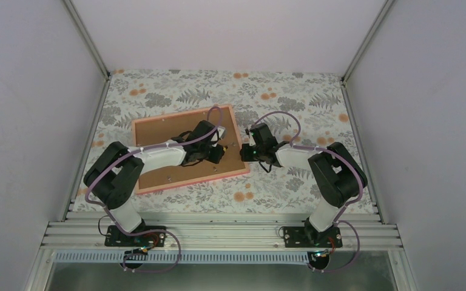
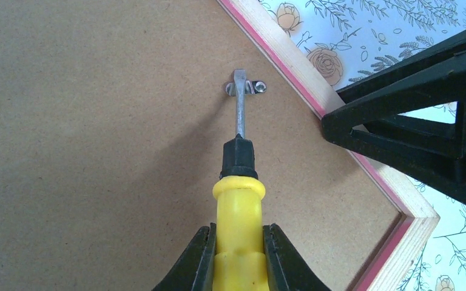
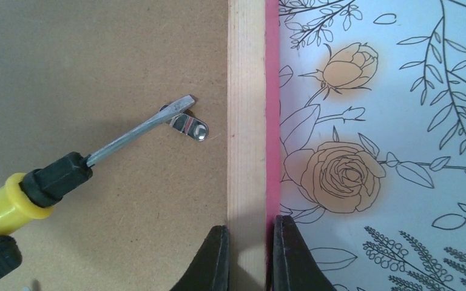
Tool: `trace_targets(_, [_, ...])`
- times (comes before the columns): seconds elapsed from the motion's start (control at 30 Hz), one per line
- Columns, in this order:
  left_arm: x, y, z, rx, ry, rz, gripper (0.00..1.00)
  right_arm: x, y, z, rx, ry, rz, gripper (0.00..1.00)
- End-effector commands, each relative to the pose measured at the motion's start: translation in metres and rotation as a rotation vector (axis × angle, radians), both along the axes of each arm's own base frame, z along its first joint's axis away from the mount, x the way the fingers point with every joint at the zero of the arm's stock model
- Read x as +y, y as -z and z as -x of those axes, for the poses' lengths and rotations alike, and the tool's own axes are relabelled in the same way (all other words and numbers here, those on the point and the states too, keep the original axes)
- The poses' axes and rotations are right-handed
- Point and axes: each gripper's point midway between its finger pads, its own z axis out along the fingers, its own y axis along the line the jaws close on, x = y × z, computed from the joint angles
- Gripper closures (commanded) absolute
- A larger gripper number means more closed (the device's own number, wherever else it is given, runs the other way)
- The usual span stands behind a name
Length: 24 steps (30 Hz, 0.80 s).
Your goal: Take the photo out of the frame
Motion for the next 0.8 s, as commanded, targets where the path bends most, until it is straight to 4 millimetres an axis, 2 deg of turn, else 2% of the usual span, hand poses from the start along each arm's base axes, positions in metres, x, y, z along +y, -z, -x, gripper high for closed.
trace_targets(0.0, [0.007,0.006,0.012,0.04,0.018,-0.026,0.97,0.004,0.021,0.032,0.124,-0.069,0.018,0.96])
trace_targets(0.57, [0.014,0.002,0.018,0.052,0.002,-0.032,0.98,0.004,0.018,0.031,0.118,-0.066,0.017,0.96])
trace_targets(0.77, [0.014,-0.01,0.016,0.026,-0.008,-0.016,0.98,0.003,0.017,0.03,0.112,-0.056,0.023,0.96])
